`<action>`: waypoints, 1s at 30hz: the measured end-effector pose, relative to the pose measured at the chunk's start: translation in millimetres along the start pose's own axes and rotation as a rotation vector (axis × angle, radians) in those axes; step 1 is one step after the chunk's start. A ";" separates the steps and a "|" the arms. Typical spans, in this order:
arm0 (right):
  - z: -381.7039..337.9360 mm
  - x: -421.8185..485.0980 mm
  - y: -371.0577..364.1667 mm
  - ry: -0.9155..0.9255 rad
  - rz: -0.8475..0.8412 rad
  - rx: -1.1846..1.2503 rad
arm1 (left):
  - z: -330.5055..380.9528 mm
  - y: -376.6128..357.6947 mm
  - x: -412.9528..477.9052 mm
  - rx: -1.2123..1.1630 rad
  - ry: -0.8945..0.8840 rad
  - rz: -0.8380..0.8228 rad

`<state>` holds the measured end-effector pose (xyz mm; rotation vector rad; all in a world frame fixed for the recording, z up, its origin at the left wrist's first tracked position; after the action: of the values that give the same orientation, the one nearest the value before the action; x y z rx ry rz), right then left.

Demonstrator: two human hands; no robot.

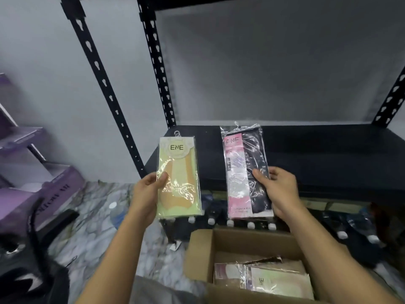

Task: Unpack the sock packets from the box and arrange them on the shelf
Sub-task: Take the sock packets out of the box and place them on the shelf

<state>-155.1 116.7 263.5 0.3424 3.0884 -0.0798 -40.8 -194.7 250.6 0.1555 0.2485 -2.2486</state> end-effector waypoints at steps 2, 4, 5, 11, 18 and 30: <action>1.4 19.5 -25.6 0.006 0.009 -0.057 | 14.8 -12.3 22.0 0.056 0.017 -0.017; 4.8 42.0 -50.3 0.008 0.022 -0.113 | 24.8 -26.0 47.3 0.124 0.035 -0.026; 8.2 53.4 -61.7 -0.014 0.027 -0.131 | 27.7 -32.6 60.4 0.159 0.041 -0.028; 18.7 106.5 -108.6 -0.057 0.091 -0.252 | 24.3 -65.4 134.1 0.362 0.031 0.042; 15.1 130.2 -125.4 0.112 0.057 -0.728 | 34.3 -90.5 168.6 0.892 -0.389 0.163; 15.7 114.1 -120.1 0.385 0.065 -0.829 | 23.9 -86.0 152.5 0.914 -0.588 0.172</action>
<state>-292.4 23.7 249.1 0.4371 3.0798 1.3516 -204.6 -260.8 254.8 -0.0147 -1.0680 -1.9712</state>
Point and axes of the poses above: each hand's wrist, its own x-axis towards the middle knuckle, its own y-axis out of the back of the hand, z = x × y, the point moved 6 cm from there along x, towards the middle knuckle, and after that the axes turned 15 degrees about z, right-handed, at the moved point
